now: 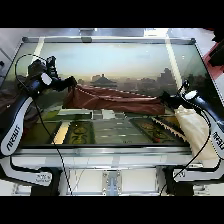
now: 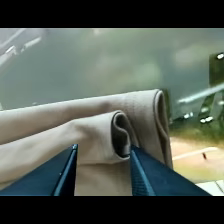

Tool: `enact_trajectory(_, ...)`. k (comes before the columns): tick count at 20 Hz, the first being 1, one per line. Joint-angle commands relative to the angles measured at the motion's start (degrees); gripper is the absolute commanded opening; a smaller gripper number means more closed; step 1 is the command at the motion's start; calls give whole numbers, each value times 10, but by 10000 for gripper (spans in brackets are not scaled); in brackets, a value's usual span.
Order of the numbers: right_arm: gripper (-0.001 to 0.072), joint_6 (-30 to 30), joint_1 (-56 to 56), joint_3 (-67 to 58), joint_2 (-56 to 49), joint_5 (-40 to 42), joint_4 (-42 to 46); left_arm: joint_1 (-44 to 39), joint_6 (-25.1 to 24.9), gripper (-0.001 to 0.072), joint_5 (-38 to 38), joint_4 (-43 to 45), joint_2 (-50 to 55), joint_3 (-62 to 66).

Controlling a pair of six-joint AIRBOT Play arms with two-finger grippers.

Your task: Fold the shirts.

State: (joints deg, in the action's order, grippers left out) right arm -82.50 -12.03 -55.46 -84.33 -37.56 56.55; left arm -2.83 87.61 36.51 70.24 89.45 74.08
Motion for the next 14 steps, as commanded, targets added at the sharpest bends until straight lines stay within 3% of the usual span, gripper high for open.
enact_trajectory(1, 391, 0, -23, -23, 24, -56, 39, 0, -10, 651, -29, -12, 1, 27)
enact_trajectory(2, 393, 0, -39, -38, 34, -87, 65, 0, -10, 651, -28, -12, 1, 41)
enact_trajectory(3, 465, 0, -57, -52, 39, -129, 77, 0, -10, 650, -28, -12, 1, 54)
enact_trajectory(6, 482, 21, -93, -47, 34, -214, 71, 0, -10, 650, -29, -28, 1, 75)
enact_trajectory(8, 549, 46, -95, -28, 17, -217, 50, 0, -10, 650, -28, -54, 1, 78)
enact_trajectory(14, 578, 171, -95, -13, -49, -186, -120, -1, -11, 645, -18, -107, 1, 78)
